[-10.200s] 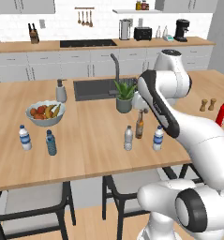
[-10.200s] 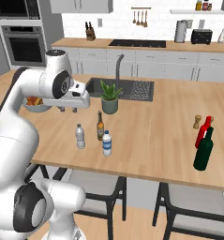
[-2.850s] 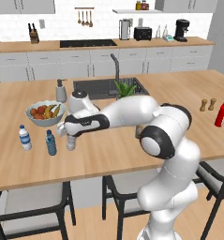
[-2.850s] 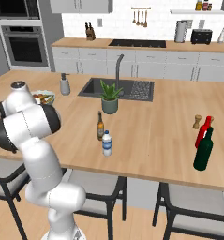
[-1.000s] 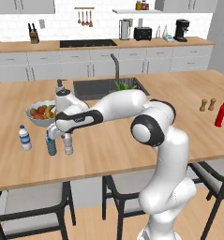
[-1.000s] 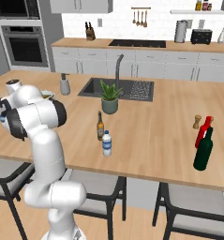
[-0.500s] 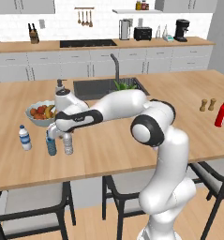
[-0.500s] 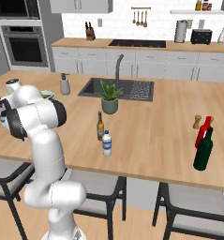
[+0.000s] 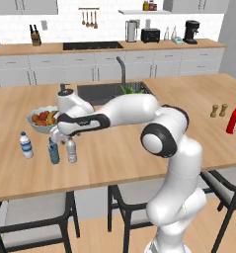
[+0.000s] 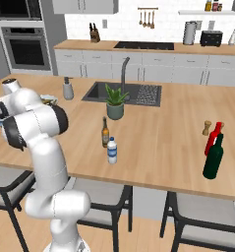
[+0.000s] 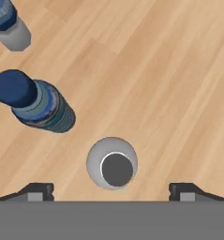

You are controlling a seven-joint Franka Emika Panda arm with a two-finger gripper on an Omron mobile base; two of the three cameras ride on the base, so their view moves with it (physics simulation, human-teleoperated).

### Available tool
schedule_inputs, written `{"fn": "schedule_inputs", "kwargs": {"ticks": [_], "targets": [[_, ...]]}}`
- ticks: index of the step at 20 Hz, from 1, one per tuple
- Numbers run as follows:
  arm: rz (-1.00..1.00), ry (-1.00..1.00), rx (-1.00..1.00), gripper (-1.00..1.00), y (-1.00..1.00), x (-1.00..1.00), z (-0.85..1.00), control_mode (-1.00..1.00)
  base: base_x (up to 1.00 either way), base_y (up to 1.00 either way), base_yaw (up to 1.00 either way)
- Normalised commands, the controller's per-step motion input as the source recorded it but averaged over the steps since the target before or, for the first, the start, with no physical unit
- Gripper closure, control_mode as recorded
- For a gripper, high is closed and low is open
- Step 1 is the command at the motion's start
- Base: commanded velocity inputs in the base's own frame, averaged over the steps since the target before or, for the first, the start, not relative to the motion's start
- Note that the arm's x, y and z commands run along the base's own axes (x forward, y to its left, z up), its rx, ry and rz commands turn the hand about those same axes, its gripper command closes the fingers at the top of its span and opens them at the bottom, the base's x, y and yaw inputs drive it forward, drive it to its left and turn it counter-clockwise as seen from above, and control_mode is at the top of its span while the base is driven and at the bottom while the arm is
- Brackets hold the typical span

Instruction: Move the plastic bottles in the middle to the plastics group, and the glass bottles in the middle to the glass group.

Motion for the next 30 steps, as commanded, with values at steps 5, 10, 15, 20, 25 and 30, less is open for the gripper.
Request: {"fn": "schedule_inputs", "kwargs": {"ticks": [5,10,15,20,25,30], "targets": [[-0.08,0.00,0.00,-1.00,-0.66,-0.54,0.11,-1.00,0.00,0.00,0.00],[-0.14,0.00,0.06,-1.00,-0.97,-0.59,0.00,-1.00,0.00,0.00,0.00],[-0.17,0.00,0.12,-1.00,-1.00,-0.59,0.00,-1.00,0.00,0.00,0.00],[-0.19,0.00,0.11,-1.00,-1.00,-0.49,0.01,-1.00,0.00,0.00,0.00],[-0.18,0.07,0.02,-1.00,-0.91,-0.38,0.33,-1.00,0.00,0.00,0.00],[-0.21,0.04,-0.02,-1.00,-0.84,-0.27,0.33,-1.00,0.00,0.00,0.00]]}}
